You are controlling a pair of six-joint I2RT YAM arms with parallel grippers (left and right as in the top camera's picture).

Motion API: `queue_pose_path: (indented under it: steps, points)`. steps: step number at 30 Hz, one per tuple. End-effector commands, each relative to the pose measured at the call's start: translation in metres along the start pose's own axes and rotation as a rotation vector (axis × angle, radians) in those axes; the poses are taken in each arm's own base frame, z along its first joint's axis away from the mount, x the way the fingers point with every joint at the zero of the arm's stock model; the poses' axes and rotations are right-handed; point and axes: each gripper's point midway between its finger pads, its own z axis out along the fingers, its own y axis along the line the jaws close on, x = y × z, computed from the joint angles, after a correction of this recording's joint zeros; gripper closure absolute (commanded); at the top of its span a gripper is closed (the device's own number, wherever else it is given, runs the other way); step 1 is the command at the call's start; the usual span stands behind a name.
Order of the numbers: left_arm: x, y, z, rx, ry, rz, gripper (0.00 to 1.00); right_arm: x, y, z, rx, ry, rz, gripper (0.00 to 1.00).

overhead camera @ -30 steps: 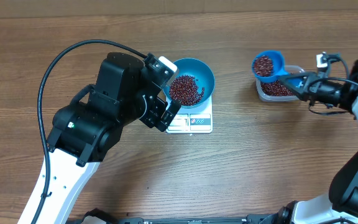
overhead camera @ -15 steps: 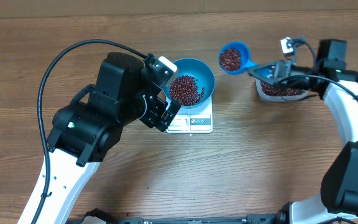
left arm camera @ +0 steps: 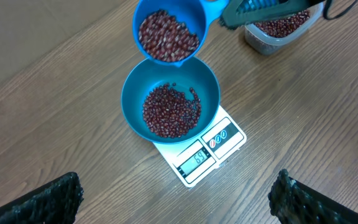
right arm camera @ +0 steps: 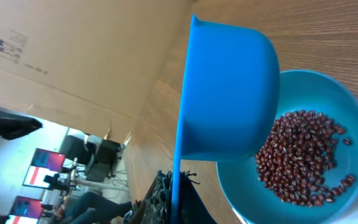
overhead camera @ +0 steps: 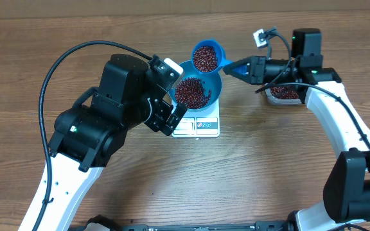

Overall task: Scoop item into bowl and weigh 150g on scale
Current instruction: 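Carry the filled scoop with the right gripper over the teal bowl, then tilt the scoop with the right gripper to pour beans into the bowl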

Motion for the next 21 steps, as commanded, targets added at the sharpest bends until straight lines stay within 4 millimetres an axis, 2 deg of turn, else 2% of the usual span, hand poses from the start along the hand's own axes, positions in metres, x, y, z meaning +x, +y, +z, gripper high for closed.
queue_pose_path:
  steps: [1, 14, 21]
  points:
    - [-0.008, -0.002, -0.006, 0.013, -0.026, -0.012, 0.01, -0.010, 0.008, 0.008, 0.027, -0.012, -0.056, 0.96]
    - [-0.008, -0.002, -0.006, 0.013, -0.026, -0.012, 0.01, -0.002, 0.007, 0.051, 0.168, 0.003, -0.132, 0.96]
    - [-0.008, -0.002, -0.006, 0.013, -0.026, -0.012, 0.01, -0.003, 0.011, 0.059, 0.246, -0.015, -0.172, 0.96]
